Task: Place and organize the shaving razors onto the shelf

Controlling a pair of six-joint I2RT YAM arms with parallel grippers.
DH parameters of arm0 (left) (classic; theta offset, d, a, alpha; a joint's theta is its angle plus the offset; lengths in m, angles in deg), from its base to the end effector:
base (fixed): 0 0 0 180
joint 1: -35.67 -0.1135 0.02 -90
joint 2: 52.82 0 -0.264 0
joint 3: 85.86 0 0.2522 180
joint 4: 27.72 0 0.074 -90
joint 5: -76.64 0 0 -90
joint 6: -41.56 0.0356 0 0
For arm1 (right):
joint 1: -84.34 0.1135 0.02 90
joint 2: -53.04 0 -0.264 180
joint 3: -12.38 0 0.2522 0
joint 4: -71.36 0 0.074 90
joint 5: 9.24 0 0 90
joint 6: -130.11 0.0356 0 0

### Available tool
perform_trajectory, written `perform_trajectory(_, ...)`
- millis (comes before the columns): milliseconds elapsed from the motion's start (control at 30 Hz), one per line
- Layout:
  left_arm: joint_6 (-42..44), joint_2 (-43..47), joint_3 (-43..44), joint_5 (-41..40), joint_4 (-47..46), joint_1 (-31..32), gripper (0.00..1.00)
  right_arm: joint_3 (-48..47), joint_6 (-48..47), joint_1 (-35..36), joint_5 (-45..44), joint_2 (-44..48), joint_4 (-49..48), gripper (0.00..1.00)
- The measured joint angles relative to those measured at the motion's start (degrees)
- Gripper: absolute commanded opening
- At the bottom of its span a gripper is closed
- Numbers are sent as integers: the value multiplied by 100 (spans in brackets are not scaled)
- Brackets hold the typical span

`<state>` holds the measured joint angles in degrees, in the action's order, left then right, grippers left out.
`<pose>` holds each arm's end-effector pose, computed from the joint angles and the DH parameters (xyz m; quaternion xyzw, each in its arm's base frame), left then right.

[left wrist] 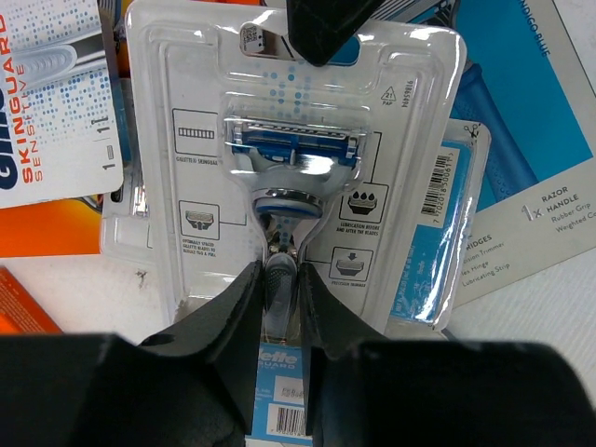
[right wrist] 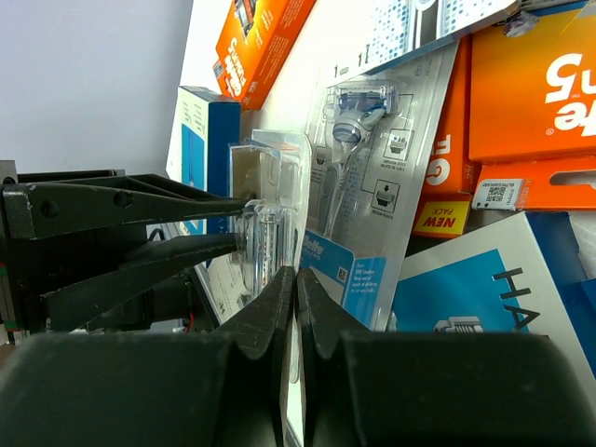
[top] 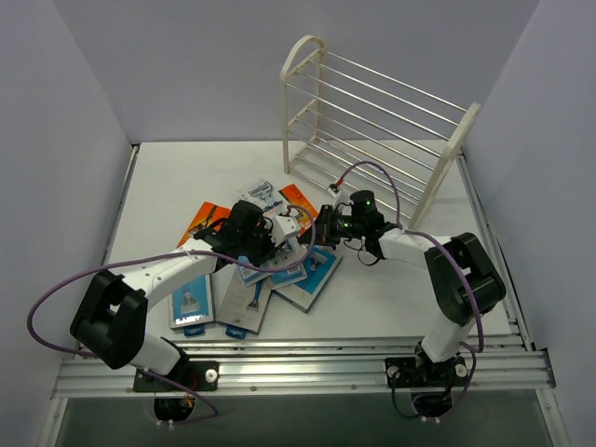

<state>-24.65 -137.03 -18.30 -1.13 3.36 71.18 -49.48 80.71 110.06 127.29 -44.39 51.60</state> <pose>0.2465 -0.1851 0.2234 0.4922 0.7870 -0.1354 0.3465 0.3078 0.1769 0.2017 -0.1413 0.7575 0.5668 0.2915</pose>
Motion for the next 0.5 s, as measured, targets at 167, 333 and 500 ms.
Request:
perform_trajectory(167,2,0,0,-125,-17,70,14,2,-9,-15,0,0,0,1)
perform_trajectory(333,-7,0,15,-251,9,129,6,2,-42,-17,-7,-24,28,6)
perform_trajectory(500,-63,-4,35,-354,114,131,2,2,-39,-17,22,-98,50,19)
